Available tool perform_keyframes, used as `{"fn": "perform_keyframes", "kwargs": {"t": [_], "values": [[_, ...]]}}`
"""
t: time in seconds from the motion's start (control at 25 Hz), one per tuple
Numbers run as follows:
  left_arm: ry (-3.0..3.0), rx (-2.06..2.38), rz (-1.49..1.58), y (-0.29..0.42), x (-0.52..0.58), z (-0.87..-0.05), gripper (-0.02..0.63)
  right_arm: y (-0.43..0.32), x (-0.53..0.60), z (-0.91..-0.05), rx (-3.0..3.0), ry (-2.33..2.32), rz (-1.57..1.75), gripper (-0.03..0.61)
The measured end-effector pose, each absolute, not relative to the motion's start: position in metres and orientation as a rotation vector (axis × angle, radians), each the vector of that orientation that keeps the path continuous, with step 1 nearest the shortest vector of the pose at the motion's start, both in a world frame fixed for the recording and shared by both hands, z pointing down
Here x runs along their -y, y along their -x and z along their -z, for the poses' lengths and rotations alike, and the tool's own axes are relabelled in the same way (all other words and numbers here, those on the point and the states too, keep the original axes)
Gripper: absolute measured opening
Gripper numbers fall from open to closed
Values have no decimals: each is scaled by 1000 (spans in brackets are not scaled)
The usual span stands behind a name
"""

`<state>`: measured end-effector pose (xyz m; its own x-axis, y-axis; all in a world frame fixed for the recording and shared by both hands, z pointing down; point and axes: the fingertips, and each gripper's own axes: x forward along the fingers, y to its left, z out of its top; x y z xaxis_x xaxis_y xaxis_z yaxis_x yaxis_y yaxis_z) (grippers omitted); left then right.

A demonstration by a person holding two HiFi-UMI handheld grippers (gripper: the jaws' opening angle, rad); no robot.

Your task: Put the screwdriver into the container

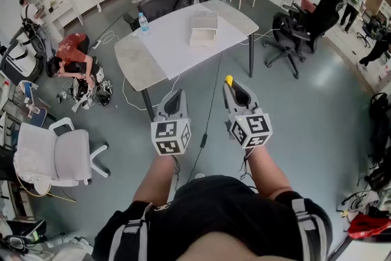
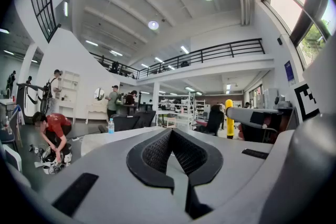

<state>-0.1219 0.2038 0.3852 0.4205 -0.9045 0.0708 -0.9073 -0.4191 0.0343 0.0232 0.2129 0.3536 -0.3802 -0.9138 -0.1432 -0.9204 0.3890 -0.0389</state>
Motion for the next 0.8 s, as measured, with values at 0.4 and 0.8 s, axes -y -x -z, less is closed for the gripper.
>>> {"fn": "perform_keyframes", "kwargs": {"t": [0.4, 0.8], "values": [[-2608, 1654, -83, 116, -203, -387, 3, -24, -216, -354, -2488, 1671, -84, 67], [-2608, 1626, -108, 116, -186, -394, 3, -22, -197, -361, -2478, 1682, -11, 67]]}}
